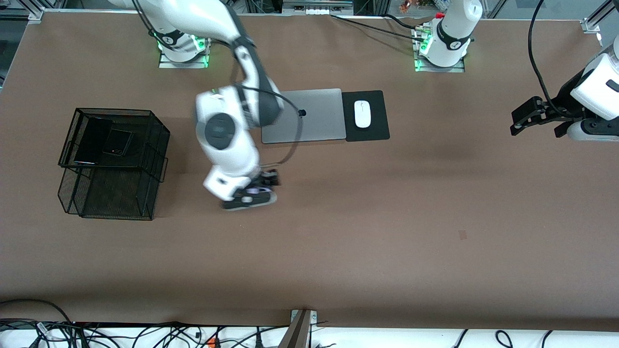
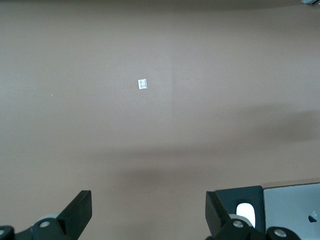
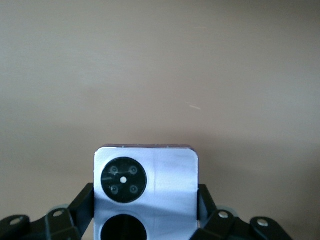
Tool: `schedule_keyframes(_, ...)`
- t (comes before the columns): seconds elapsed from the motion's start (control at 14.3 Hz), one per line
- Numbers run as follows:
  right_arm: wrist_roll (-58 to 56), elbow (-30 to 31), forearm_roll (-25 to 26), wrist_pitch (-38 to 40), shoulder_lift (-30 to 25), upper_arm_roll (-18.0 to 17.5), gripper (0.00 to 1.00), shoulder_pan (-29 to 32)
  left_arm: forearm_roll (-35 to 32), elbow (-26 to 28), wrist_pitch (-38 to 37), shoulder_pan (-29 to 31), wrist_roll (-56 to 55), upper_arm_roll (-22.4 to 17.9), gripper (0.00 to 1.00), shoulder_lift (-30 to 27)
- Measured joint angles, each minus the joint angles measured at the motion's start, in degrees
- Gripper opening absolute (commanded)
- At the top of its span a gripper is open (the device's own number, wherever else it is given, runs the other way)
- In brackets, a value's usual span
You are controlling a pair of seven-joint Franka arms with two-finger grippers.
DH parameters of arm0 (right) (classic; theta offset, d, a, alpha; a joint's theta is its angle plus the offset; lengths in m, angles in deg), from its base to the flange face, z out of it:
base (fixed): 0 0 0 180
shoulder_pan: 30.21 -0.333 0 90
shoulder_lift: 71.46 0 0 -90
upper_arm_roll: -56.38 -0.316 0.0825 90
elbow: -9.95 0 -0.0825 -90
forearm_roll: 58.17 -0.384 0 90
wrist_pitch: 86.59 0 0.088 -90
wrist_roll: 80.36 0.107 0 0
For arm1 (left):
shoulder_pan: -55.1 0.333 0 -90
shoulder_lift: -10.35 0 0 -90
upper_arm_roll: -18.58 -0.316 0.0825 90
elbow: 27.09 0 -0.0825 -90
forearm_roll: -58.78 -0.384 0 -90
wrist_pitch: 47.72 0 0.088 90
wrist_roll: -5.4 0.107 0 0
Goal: Place phones with both arms
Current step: 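Carry the white phone with the right gripper to the mesh basket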
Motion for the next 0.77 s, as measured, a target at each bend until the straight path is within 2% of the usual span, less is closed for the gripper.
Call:
schedule_keyframes(0.14, -4.16, 0.42, 0.14, 8.54, -3.57, 7.24, 0.19, 0.29, -0.18, 0.00, -0.01, 0.01, 0.00, 0.01, 1.00, 0.00)
schedule_keyframes(0.28, -8.85, 1.10, 0.41, 15.58, -4.65, 15.07, 0.18, 0.53, -0.27, 0.00, -0.02, 0.03, 0.00, 0.00, 1.00, 0.00)
schedule_keyframes(0.42, -14.30, 3.12, 0.52, 18.41, -4.59, 21.62, 0.18, 1.33, -0.33, 0.00, -0.03, 0.12, 0.00, -0.02, 1.00, 0.00)
schedule_keyframes(0.56, -18.51, 5.81, 0.58, 18.59, -4.42, 23.94, 0.18, 4.29, -0.35, 0.00, -0.06, 0.16, 0.00, -0.03, 1.00, 0.00)
schedule_keyframes(0.77, -24.56, 8.72, 0.57, 16.70, -2.86, 23.85, 0.18, 9.70, -0.42, 0.00, -0.12, 0.62, 0.00, -0.11, 1.00, 0.00)
